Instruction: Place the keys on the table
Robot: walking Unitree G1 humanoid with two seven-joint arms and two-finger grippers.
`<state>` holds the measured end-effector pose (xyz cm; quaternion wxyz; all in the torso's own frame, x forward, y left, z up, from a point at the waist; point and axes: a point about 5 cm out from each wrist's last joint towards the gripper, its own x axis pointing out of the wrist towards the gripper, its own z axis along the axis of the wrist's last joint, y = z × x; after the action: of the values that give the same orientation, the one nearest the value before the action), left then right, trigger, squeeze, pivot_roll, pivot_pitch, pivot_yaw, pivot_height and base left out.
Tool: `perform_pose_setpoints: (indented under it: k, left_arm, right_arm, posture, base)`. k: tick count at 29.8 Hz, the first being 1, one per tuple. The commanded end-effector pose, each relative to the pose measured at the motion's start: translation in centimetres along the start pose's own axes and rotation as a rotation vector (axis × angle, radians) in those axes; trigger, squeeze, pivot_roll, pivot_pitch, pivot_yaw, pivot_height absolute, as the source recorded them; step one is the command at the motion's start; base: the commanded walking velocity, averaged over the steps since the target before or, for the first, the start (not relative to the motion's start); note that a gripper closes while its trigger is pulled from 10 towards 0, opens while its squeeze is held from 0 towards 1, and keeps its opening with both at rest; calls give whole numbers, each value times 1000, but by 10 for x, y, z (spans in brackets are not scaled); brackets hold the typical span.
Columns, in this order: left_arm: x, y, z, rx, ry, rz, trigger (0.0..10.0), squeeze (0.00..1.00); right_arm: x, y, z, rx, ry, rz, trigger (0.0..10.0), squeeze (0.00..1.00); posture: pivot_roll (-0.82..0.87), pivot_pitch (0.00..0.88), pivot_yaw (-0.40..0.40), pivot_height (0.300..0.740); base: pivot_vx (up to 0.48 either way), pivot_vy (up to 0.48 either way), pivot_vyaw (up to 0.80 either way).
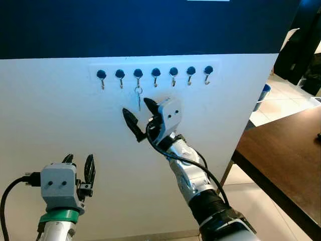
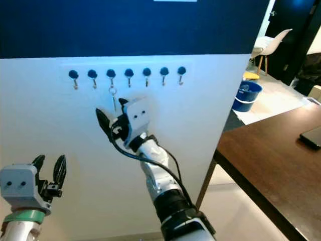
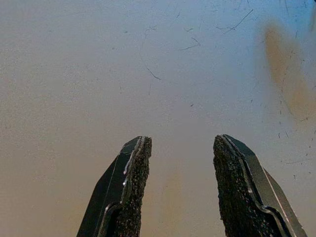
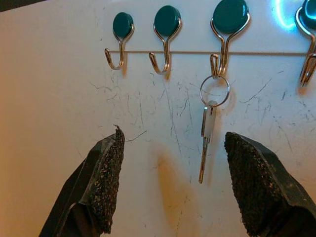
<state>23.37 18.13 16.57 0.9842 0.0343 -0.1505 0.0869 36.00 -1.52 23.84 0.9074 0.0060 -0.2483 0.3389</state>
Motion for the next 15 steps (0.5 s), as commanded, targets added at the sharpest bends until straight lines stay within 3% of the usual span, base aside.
perform_pose_setpoints:
  k: [1,3,4,6,7,8,9,10,11,12,15]
  left_arm:
    - [-2,2,-1,1,4,8,10000,0]
    - [-2,2,-1,-1,3,7,10000,0]
    - [-2,1,-1,-2,3,6,10000,0]
    - [-1,1,-1,-3,3,6,10000,0]
    - [-1,1,-1,-3,2,5,10000,0]
    - [-1,1,-1,-3,2,5,10000,0]
    - [-1,0,-1,-4,2,4,10000,0]
    - [-1,0,-1,-4,2,3,10000,0]
    - [-1,0,-1,-3,3,3,10000,0]
    - [-1,1,-1,-3,3,3,10000,0]
    - [-1,1,-1,-2,3,3,10000,0]
  right_arm:
    - [9,14,3,49,-25,13,10000,0]
    - [11,12,6,45,-37,-3,10000,0]
    - [11,11,7,45,-42,-10,6627,0]
    - [12,10,8,46,-45,-14,6627,0]
    - [12,9,8,44,-47,-19,1098,0]
    - [12,9,8,44,-47,-19,1098,0]
    - [12,8,9,43,-49,-24,0,0]
    - [12,6,9,40,-50,-31,706,0]
    - [13,5,10,36,-49,-39,7490,0]
    - [14,4,10,33,-49,-43,10000,0]
    - [14,4,11,31,-48,-45,10000,0]
  posture:
    - [-115,0,57,740]
    - [-120,0,58,740]
    - [-120,0,58,740]
    - [-120,0,58,740]
    - [-120,0,58,740]
    - [-120,0,58,740]
    - [-120,0,58,740]
    - [-120,0,58,740]
    - [-121,0,61,740]
    - [-121,0,61,740]
    - [-121,0,61,740]
  base:
    - [0,0,0]
    - [0,0,0]
    - [0,0,0]
    - [0,0,0]
    - [0,0,0]
    - [0,0,0]
    - [0,0,0]
    - [0,0,0]
    - [0,0,0]
    - [0,0,0]
    - [0,0,0]
